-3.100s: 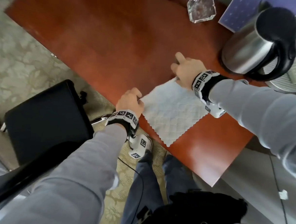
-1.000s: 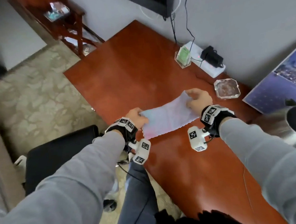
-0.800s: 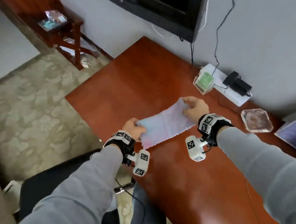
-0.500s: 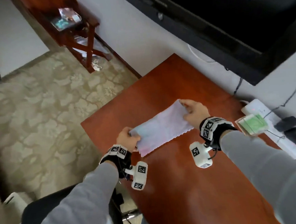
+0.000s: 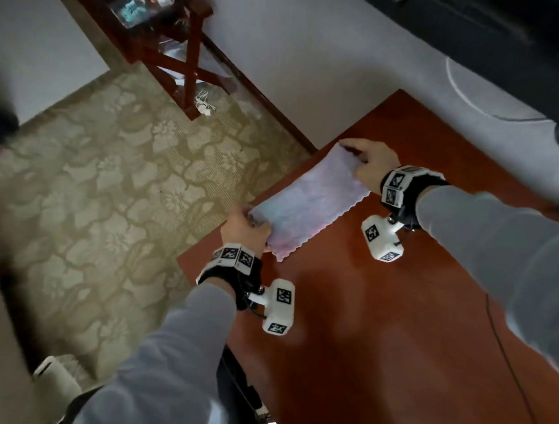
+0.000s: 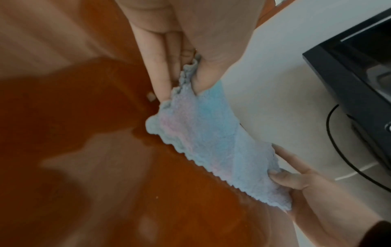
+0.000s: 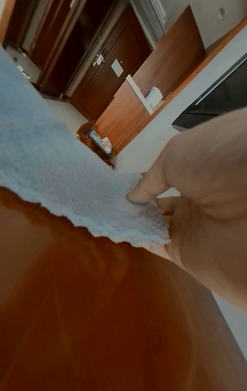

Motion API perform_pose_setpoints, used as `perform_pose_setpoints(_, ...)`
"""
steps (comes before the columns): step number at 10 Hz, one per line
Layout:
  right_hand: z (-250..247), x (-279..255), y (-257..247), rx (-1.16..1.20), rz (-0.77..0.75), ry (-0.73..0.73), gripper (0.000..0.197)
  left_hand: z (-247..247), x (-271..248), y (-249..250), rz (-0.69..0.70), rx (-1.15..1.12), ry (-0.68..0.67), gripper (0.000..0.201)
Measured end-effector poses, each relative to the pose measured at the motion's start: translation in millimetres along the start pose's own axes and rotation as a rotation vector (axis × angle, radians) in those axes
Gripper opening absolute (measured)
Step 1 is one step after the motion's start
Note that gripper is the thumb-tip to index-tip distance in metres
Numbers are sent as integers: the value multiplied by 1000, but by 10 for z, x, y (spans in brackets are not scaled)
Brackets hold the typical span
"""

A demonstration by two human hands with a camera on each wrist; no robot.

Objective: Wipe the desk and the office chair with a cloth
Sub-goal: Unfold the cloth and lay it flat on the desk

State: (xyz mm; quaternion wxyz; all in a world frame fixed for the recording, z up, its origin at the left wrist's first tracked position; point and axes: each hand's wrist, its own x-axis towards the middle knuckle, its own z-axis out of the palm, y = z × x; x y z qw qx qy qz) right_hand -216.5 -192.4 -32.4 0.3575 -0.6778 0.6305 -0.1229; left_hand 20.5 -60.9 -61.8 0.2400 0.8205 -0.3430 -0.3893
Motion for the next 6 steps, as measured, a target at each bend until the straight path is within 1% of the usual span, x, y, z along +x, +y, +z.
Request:
perform_pose_setpoints(1, 63, 162, 59, -10, 24, 52, 51, 22, 91, 48, 24, 97, 55, 29)
perform_pose_setpoints(2, 117, 242, 93, 7, 45, 118, 46, 67, 177, 76, 10, 124, 71, 32)
perform_pose_setpoints(3, 173, 308, 139, -62, 55, 147, 45, 87, 203, 96, -18, 143, 89, 34)
perform_pose_setpoints(4, 156, 265, 69, -244, 117, 121, 48, 54, 164, 131, 1, 187, 137, 39)
perform_pose_setpoints(5, 44, 91, 3, -316, 185, 120, 50, -20, 3, 180, -12, 196, 161, 44)
perform_pose_setpoints(6, -219, -136, -32, -220, 189, 93, 39, 41, -209, 322, 64, 263, 69, 33)
